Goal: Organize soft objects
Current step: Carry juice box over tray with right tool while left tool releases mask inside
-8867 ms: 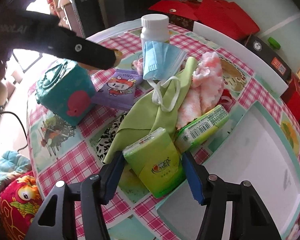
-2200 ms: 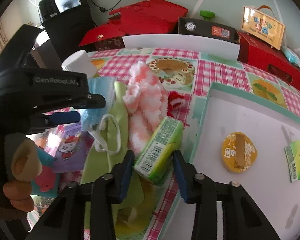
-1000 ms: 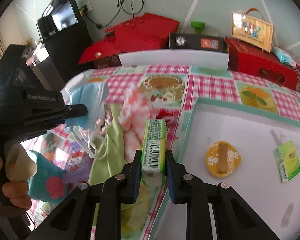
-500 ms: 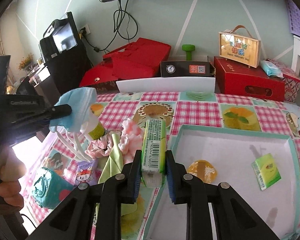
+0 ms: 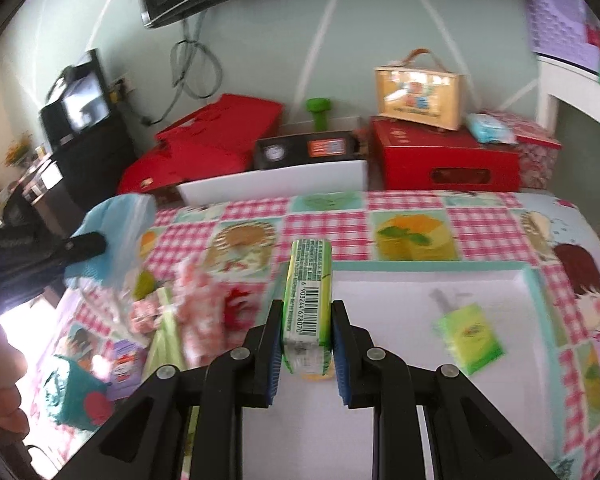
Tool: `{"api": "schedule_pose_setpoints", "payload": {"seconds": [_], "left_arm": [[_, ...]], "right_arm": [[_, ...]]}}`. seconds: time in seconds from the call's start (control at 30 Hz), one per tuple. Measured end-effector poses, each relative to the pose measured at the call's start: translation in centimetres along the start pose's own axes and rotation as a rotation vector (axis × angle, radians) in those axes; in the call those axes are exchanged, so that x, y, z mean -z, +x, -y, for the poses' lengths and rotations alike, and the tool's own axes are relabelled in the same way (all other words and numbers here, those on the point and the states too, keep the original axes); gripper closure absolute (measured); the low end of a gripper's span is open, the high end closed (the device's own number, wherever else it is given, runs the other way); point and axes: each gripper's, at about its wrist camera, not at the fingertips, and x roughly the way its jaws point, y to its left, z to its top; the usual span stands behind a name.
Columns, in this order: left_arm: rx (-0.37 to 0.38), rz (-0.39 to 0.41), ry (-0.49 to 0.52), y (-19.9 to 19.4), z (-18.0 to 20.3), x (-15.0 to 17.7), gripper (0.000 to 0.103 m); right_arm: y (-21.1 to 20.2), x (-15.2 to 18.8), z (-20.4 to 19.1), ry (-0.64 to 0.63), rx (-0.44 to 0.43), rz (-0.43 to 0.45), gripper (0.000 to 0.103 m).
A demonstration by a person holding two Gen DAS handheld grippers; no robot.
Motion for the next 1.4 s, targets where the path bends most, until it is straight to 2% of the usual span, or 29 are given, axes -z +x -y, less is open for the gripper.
{"api": "schedule_pose_setpoints", "payload": {"seconds": [0.57,0.83,1.1,1.4], "left_arm": [[0.110,-0.121,0.178,3.9,9.1,3.9,0.092],[0.135,-0.173,0.246,6.9,12.6,6.0,0.092],[0.130,-0.198,0.264,10.0,13.5,7.1,0.092],[0.115,-0.223,0.289,12.5,14.1,8.1,0.092]], "right_arm": [[-2.0,0.3,13.3,0.186,0.268,0.011,0.079],[-1.3,1.0,16.0,0.219,0.266,0.006,0.079],[1.4,1.5,16.2,0.211,0.222,-0.005,0.079],[3.5,1.8,16.6,0.210,0.226,-0.034,0.079]]}}
